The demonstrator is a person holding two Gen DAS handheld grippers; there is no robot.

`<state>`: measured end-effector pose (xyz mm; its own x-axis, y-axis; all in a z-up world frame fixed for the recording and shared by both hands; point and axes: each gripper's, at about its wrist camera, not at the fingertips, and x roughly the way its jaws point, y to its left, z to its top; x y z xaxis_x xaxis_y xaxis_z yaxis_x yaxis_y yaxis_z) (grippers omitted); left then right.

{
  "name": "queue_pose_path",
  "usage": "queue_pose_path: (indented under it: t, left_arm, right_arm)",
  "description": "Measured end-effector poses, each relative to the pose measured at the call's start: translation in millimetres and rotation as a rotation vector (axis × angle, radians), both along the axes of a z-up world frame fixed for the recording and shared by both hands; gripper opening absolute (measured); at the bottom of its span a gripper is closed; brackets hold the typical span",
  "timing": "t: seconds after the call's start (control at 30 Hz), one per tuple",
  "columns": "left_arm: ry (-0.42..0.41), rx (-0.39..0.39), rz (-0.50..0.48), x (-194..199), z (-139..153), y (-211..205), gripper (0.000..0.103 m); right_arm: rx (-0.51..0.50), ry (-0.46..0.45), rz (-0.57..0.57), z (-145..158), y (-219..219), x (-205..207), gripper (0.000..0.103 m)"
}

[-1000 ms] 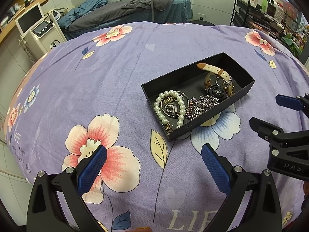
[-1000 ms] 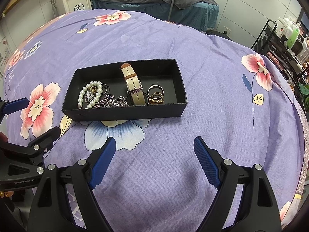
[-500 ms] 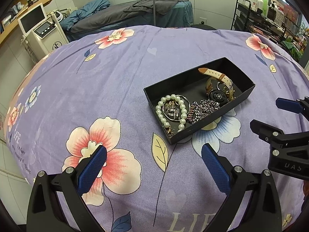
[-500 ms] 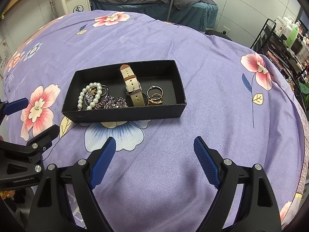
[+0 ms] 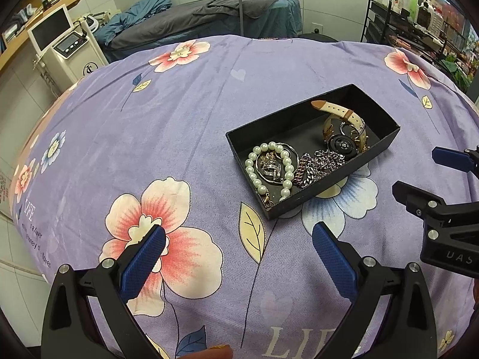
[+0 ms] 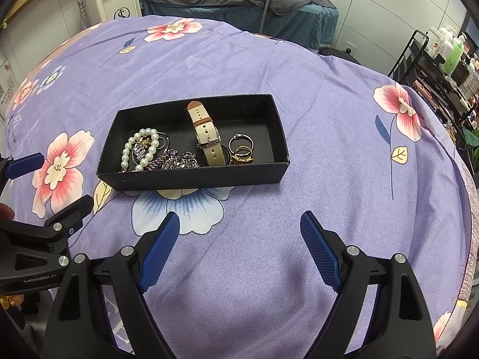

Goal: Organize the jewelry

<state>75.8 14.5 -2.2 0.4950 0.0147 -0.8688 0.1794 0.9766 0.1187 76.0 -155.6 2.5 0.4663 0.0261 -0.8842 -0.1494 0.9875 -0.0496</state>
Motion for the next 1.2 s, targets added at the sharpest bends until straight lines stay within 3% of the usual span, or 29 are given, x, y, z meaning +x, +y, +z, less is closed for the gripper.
queue_pose_path:
  t: [0.57,0.73,1.0,1.2]
  left_arm:
    - [-0.004,0.005,-0.005,-0.4,-0.8,-1.0,0.096]
    - [0.004,-0.042,0.003,0.6,-0.1,1.9,0.096]
    - [0.008,0.019,0.001,0.7,-3.5,-3.4,0.096]
    - [-0.009,-0.020,0.000,0.3,-3.6,-1.1,0.097]
  right_arm:
    - [0.003,0.001,-0.002,-0.9,0.8,0.1,0.082]
    - [0.003,0.002,-0.002,-0.9,0.8,0.0,0.082]
    - [0.005,0.004,-0.006,-2.1,0.5,0.4,0.082]
    - [0.003,0.003,-0.005,-2.8,1.3,-0.4,0.082]
